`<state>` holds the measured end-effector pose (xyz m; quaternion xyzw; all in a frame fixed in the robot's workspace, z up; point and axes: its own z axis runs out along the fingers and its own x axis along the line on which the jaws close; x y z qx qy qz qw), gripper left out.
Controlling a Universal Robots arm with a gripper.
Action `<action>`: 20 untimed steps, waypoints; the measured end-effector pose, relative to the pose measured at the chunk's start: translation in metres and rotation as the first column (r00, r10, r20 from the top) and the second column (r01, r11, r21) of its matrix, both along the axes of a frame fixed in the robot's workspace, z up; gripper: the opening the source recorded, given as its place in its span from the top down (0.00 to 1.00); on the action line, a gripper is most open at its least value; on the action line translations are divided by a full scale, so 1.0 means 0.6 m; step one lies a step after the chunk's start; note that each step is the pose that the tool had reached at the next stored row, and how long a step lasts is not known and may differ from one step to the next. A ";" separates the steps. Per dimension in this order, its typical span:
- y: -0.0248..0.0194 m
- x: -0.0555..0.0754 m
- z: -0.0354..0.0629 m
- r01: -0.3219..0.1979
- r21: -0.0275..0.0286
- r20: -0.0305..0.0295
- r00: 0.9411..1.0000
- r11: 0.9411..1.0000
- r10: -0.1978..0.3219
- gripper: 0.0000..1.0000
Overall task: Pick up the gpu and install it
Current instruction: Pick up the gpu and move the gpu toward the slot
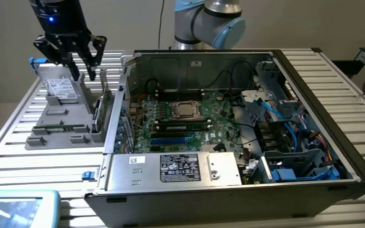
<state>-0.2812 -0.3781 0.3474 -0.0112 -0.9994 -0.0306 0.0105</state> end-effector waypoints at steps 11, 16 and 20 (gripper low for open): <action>0.0000 -0.005 -0.027 0.024 0.019 0.000 1.000 1.000 -0.024 0.55; 0.0000 -0.006 -0.042 0.028 0.019 0.000 1.000 0.999 -0.028 0.48; 0.0000 -0.006 -0.054 0.034 0.019 0.000 0.999 0.999 -0.034 0.48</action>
